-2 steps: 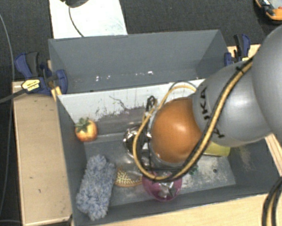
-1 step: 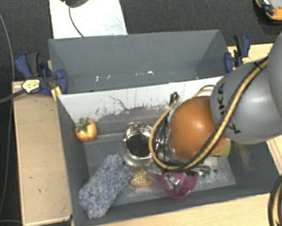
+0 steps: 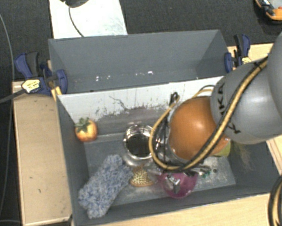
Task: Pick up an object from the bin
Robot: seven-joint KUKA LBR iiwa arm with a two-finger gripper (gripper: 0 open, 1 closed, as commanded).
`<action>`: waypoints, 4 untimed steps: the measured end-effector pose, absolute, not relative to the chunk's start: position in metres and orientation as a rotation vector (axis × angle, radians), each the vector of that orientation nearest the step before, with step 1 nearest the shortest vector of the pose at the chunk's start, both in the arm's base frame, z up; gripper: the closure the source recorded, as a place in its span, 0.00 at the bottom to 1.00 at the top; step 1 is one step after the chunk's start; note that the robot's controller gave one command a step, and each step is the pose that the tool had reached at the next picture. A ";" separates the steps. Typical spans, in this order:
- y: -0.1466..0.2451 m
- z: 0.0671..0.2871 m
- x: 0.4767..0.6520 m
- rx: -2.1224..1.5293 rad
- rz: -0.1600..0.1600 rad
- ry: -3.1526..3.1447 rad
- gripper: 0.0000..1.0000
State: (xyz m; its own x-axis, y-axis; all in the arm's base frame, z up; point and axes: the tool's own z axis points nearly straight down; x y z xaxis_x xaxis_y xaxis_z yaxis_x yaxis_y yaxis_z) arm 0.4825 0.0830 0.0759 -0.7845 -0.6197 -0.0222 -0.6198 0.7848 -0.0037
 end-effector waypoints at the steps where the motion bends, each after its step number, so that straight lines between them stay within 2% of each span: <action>1: 0.084 0.080 0.483 -1.022 0.007 2.944 1.00; 3: 0.085 0.093 0.483 -1.015 0.009 2.940 1.00; 4: 0.084 0.110 0.483 -1.013 0.009 2.941 1.00</action>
Offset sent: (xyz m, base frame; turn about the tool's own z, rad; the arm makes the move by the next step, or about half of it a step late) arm 0.0000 0.0003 0.0111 0.0003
